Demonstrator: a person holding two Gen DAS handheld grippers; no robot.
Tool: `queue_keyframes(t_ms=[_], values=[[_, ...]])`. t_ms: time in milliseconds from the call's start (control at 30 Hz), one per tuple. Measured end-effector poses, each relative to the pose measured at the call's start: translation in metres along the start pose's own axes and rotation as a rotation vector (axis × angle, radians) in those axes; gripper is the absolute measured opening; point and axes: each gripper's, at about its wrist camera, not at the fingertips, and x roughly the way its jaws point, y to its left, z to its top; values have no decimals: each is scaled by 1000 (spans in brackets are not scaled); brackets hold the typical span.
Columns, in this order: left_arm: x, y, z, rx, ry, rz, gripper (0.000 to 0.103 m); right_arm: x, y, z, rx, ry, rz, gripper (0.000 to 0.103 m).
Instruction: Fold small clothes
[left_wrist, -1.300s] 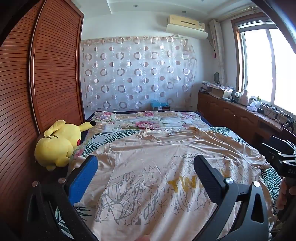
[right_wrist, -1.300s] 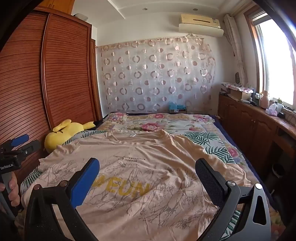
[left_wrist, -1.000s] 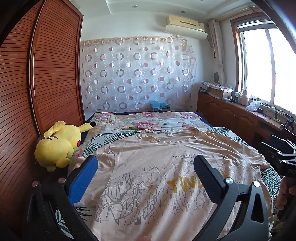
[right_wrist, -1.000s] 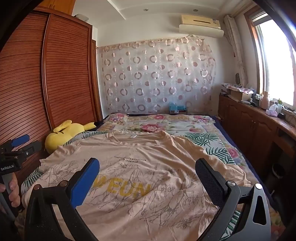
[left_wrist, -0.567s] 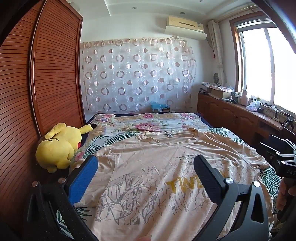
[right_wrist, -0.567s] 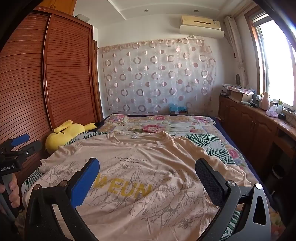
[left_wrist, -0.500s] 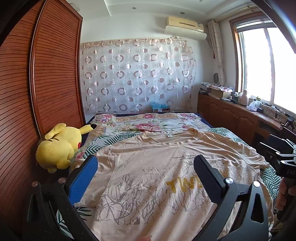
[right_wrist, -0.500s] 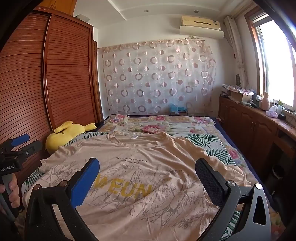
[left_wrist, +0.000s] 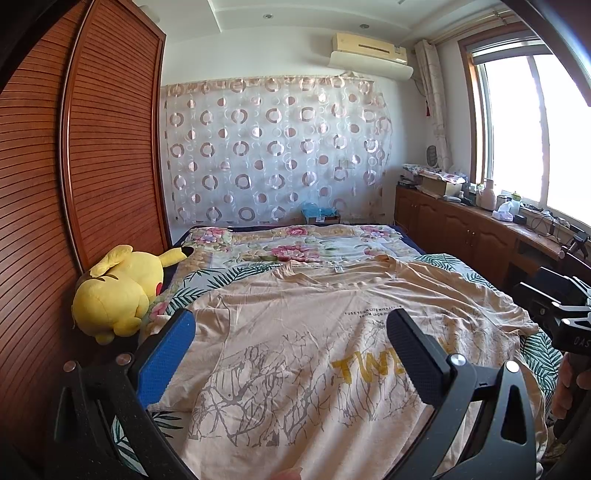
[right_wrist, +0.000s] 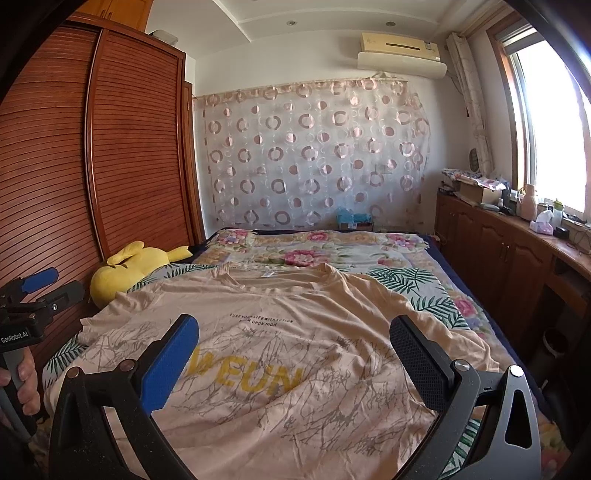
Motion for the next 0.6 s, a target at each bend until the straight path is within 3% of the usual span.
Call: queue_keyframes(t_ms=[600], values=[[-8, -1, 5, 0, -3, -10, 103, -1, -2, 1, 11, 2, 8, 103]])
